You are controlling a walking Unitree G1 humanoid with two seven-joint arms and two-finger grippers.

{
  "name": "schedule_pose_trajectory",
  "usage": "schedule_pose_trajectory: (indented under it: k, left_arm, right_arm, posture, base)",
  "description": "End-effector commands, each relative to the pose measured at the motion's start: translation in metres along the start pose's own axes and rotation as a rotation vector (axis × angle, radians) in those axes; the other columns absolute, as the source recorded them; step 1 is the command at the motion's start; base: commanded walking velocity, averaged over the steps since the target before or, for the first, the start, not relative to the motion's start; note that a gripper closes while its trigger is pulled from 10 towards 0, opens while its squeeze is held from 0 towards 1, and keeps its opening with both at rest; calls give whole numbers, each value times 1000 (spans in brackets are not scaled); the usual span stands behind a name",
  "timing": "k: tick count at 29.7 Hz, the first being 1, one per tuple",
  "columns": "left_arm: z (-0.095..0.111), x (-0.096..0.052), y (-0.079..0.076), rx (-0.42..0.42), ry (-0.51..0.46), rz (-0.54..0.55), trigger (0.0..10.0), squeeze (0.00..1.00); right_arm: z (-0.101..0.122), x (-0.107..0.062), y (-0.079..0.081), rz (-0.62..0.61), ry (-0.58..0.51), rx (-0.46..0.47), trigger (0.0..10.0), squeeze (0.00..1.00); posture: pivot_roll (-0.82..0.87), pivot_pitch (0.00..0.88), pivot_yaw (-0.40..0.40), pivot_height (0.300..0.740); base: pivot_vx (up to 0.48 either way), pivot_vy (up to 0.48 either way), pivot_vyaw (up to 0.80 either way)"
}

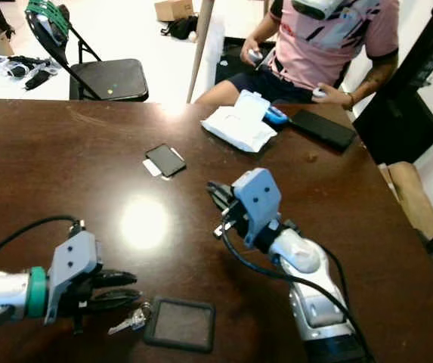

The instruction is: Hang keys on a hook

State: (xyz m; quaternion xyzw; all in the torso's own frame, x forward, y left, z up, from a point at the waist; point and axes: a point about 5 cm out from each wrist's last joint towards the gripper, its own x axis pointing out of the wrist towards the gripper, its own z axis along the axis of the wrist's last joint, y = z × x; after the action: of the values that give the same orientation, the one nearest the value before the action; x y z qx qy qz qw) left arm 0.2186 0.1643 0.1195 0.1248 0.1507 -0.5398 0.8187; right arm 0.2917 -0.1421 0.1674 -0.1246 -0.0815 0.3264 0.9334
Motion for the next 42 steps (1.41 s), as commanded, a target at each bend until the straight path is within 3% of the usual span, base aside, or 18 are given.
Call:
schedule_pose_trajectory:
  k: [1, 5, 8, 16, 17, 19, 22, 30, 42]
  left_arm:
    - [-4, -3, -2, -31, 9, 0, 10000, 0]
    - [-13, -8, -3, -111, -3, 17, 10000, 0]
    - [-12, -6, -7, -111, -7, -8, 10000, 0]
    - [-9, 1, -13, 74, 75, -78, 10000, 0]
    - [-7, 1, -14, 141, 107, -95, 10000, 0]
    - [-7, 1, -14, 141, 107, -95, 10000, 0]
    - [-3, 4, -15, 270, 167, -118, 10000, 0]
    - [1, 3, -16, 340, 205, -137, 10000, 0]
    - [10, 13, -5, 328, 144, -135, 10000, 0]
  right_arm:
    - [1, -3, -2, -1, 2, 1, 10000, 0]
    - [2, -3, -2, 4, 5, 0, 10000, 0]
    - [3, -4, -3, 5, 7, -2, 10000, 0]
    - [3, -6, -4, 3, 10, -7, 10000, 0]
    - [3, -8, -4, 1, 12, -9, 10000, 0]
    - [3, -8, -4, 1, 12, -9, 10000, 0]
    - [4, -10, -5, -2, 16, -11, 10000, 0]
    - [7, -12, -9, -2, 20, -20, 10000, 0]
    - [8, -17, -9, -19, 26, -22, 10000, 0]
  posture:
    - [-47, 64, 24, 740]
    - [-50, 64, 18, 740]
    - [-55, 66, 18, 740]
    - [-75, 65, 18, 740]
    - [-78, 66, 18, 740]
    - [-78, 66, 18, 740]
    - [-85, 67, 11, 740]
    - [-93, 72, 4, 740]
    - [-119, 77, 14, 740]
  base:
    - [0, 0, 0]
    - [0, 0, 0]
    - [0, 0, 0]
    - [0, 0, 0]
    - [0, 0, 0]
    - [0, 0, 0]
    - [0, 0, 0]
    - [0, 0, 0]
    - [0, 0, 0]
